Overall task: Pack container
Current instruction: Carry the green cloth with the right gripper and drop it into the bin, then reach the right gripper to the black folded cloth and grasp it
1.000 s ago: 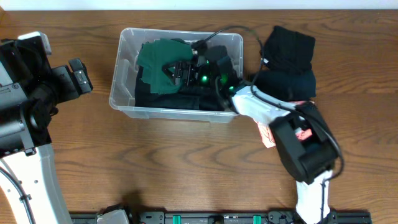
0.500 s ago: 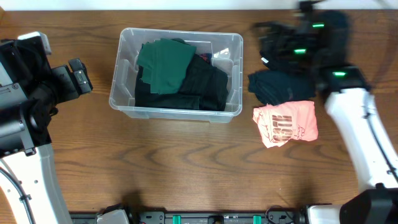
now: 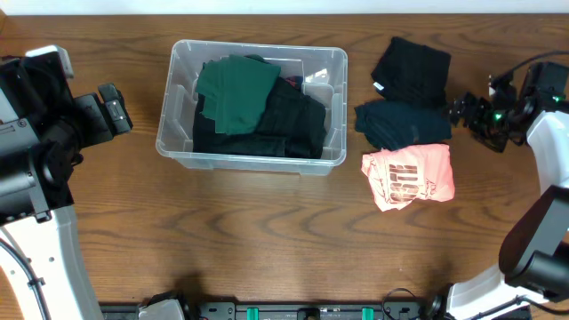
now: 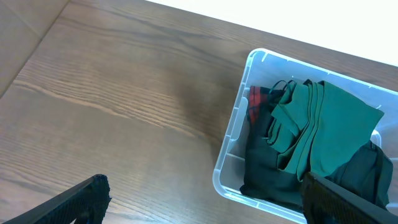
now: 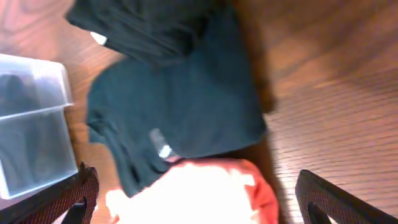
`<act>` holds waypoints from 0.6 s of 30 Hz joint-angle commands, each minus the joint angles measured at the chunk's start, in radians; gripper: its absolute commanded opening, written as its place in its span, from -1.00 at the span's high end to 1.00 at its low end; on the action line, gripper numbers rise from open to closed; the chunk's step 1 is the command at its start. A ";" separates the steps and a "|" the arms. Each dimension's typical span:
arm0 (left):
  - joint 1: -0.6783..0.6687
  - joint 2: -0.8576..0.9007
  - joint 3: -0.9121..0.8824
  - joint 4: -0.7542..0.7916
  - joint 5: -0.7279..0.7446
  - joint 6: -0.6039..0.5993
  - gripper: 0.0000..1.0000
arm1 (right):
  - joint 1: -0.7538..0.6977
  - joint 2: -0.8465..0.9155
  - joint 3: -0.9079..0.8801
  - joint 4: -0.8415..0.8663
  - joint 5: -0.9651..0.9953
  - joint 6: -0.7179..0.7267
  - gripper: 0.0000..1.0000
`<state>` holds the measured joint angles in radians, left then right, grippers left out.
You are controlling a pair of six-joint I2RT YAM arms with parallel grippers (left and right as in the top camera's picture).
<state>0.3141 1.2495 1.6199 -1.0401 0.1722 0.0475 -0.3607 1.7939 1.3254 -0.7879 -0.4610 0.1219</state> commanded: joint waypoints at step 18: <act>0.005 0.003 0.003 0.001 -0.008 -0.016 -0.96 | -0.005 0.249 0.002 0.689 -0.116 0.406 -0.96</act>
<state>0.3141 1.2495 1.6199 -1.0397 0.1726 0.0475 -0.3756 1.9469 1.3277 -0.1322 -0.5636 0.3691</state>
